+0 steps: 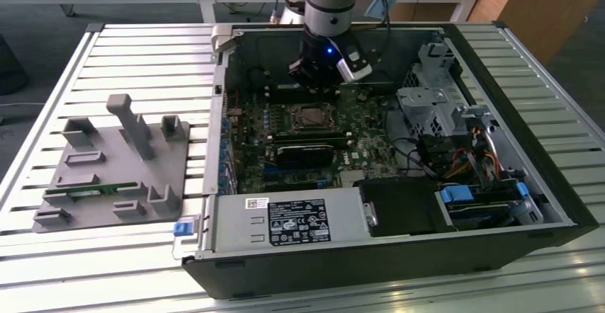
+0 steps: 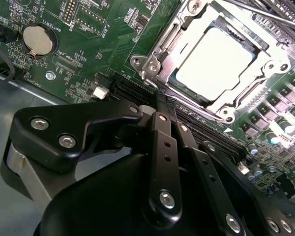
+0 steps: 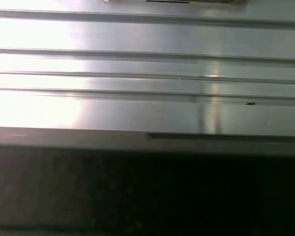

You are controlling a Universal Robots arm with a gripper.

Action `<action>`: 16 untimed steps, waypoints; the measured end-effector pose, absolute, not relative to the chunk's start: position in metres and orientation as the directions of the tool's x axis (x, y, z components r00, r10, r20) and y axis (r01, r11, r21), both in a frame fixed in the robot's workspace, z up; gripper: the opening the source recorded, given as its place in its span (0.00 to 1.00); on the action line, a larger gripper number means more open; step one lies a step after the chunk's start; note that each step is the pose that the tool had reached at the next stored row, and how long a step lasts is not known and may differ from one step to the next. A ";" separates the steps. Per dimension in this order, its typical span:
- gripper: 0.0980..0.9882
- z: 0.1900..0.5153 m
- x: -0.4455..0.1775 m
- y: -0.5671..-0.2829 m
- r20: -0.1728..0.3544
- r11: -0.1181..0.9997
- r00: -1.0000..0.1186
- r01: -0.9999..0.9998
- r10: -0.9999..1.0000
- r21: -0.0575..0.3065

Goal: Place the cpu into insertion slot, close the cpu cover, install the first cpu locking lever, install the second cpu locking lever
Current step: 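Install the first cpu locking lever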

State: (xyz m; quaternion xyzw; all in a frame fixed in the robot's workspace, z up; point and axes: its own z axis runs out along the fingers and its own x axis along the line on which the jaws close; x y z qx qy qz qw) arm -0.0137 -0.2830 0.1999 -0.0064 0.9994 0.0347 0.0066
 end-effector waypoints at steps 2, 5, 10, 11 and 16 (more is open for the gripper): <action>0.01 0.199 -0.014 -0.283 -0.014 0.998 -1.000 -0.013 -0.012 0.069; 0.01 0.198 -0.013 -0.283 -0.014 0.998 -1.000 -0.013 -0.012 0.069; 0.01 0.196 -0.013 -0.283 -0.013 0.998 -1.000 -0.013 -0.012 0.069; 0.01 0.196 -0.013 -0.283 -0.013 0.997 -1.000 -0.013 -0.012 0.071; 0.01 0.196 -0.012 -0.283 -0.014 0.995 -1.000 -0.013 -0.012 0.103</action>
